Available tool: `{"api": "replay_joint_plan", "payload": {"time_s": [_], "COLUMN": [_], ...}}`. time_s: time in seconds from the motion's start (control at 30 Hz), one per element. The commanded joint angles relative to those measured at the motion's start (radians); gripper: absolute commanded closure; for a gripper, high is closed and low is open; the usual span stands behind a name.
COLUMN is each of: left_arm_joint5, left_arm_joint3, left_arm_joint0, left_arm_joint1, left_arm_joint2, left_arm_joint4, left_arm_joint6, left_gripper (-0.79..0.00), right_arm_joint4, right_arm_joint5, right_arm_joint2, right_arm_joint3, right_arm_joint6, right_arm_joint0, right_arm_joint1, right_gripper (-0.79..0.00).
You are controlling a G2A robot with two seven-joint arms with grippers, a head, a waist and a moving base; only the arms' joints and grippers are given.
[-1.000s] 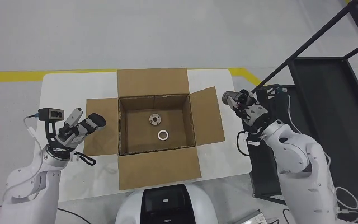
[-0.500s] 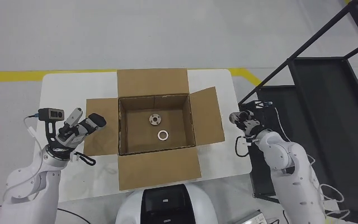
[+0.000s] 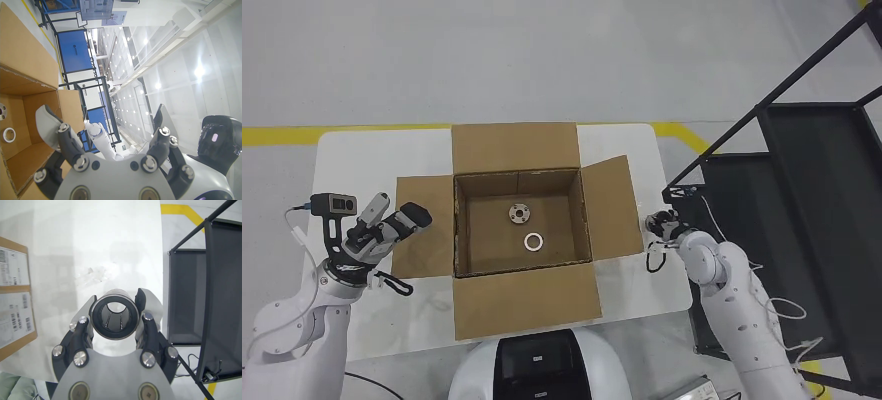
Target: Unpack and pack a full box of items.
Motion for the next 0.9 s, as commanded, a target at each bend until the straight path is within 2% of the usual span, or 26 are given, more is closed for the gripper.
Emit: {"api": "replay_joint_plan", "payload": {"time_s": [0.0, 0.4, 0.43, 0.47, 0.5, 0.53, 0.57, 0.87], "left_arm_joint5": [0.000, 0.000, 0.000, 0.000, 0.000, 0.000, 0.000, 0.000], "left_arm_joint3": [0.000, 0.000, 0.000, 0.000, 0.000, 0.000, 0.000, 0.000], "left_arm_joint0": [0.000, 0.000, 0.000, 0.000, 0.000, 0.000, 0.000, 0.000], "left_arm_joint1": [0.000, 0.000, 0.000, 0.000, 0.000, 0.000, 0.000, 0.000], "left_arm_joint2": [0.000, 0.000, 0.000, 0.000, 0.000, 0.000, 0.000, 0.000], "left_arm_joint4": [0.000, 0.000, 0.000, 0.000, 0.000, 0.000, 0.000, 0.000], "left_arm_joint6": [0.000, 0.000, 0.000, 0.000, 0.000, 0.000, 0.000, 0.000], "left_gripper": [-0.785, -0.785, -0.785, -0.785, -0.785, -0.785, -0.785, -0.785], "right_arm_joint4": [-0.023, -0.072, -0.081, -0.087, -0.093, -0.097, -0.097, -0.083], "right_arm_joint5": [0.010, 0.034, 0.032, 0.029, 0.030, 0.032, 0.033, 0.036], "right_arm_joint2": [-0.012, -0.077, -0.083, -0.089, -0.093, -0.097, -0.099, -0.056], "right_arm_joint3": [0.036, 0.134, 0.137, 0.140, 0.143, 0.145, 0.144, 0.004], "right_arm_joint6": [-0.001, 0.008, 0.016, 0.023, 0.027, 0.031, 0.030, 0.028], "right_arm_joint0": [0.019, 0.079, 0.084, 0.089, 0.093, 0.096, 0.098, 0.029], "right_arm_joint1": [-0.001, -0.008, -0.008, -0.009, -0.009, -0.009, -0.010, -0.003], "right_gripper": [0.000, 0.000, -0.052, -0.299, -0.379, -0.496, -0.785, -0.785]}}
